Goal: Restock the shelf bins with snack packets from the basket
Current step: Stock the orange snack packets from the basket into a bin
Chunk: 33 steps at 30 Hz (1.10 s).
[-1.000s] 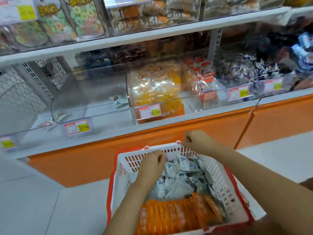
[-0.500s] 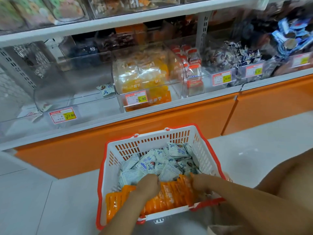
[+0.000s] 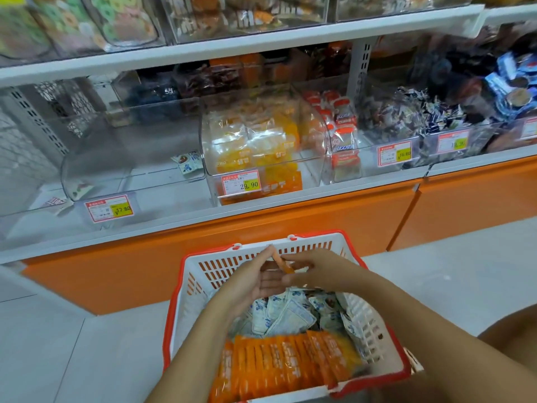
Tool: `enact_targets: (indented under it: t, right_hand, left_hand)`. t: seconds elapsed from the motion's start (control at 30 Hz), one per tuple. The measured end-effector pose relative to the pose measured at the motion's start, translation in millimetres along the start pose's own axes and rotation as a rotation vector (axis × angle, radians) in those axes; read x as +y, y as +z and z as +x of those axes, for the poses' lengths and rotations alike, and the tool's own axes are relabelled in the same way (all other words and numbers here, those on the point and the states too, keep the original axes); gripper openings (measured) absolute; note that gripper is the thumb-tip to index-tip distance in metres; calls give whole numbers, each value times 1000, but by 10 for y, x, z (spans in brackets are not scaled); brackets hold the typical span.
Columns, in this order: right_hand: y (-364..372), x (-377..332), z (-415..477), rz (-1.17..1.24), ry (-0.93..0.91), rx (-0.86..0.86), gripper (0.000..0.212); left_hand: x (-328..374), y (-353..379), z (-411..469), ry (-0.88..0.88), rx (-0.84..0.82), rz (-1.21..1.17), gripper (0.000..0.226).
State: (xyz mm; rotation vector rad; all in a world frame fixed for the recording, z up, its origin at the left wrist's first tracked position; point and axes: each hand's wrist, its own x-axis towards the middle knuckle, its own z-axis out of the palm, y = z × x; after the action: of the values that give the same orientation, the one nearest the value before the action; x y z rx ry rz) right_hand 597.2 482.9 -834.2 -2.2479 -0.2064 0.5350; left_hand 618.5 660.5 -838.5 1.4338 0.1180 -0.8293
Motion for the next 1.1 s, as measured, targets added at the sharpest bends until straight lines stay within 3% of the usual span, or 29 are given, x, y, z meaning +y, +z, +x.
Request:
enact_targets:
  t: [0.1, 0.2, 0.23, 0.3, 0.37, 0.4, 0.47, 0.53, 0.67, 0.77, 0.87, 0.93, 1.1]
  right_hand:
    - [-132, -22, -55, 219, -8, 17, 32]
    - [-175, 2, -35, 331, -55, 241, 17]
    - [-214, 0, -20, 352, -62, 363, 18]
    - [-354, -40, 1, 323, -72, 560, 39]
    - [-517, -140, 0, 304, -96, 520, 59]
    - [-588, -204, -5, 349, -105, 424, 55]
    - [-711, -336, -25, 400, -113, 282, 28]
    - [-846, -499, -63, 352, -123, 337, 12]
    - [-1235, -760, -61, 95, -174, 790, 7]
    - [-1558, -897, 77, -188, -158, 1027, 10]
    - [-1791, -1020, 372, -489, 10, 1027, 16]
    - [-1837, -1114, 602, -629, 60, 984, 5]
    - [-1871, -1220, 1136, -766, 176, 869, 25]
  left_hand:
    - [99, -46, -48, 37, -67, 48, 51]
    - [187, -56, -63, 121, -4, 63, 27]
    - [212, -60, -61, 150, 20, 80, 20]
    - [286, -74, -68, 237, 11, 192, 18]
    - [389, -55, -86, 351, -26, 349, 22]
    - [467, -29, -104, 403, -30, 413, 26]
    - [654, 21, -132, 495, 19, 485, 28]
    - [869, 21, -168, 589, 150, 484, 22]
    - [1247, -136, -199, 781, 556, 637, 13]
    - [1457, -201, -208, 865, 719, 839, 16]
    - [1570, -293, -28, 866, 709, 972, 26]
    - [1558, -377, 133, 864, 660, 1091, 29]
    - [1447, -519, 320, 939, 661, 1077, 31]
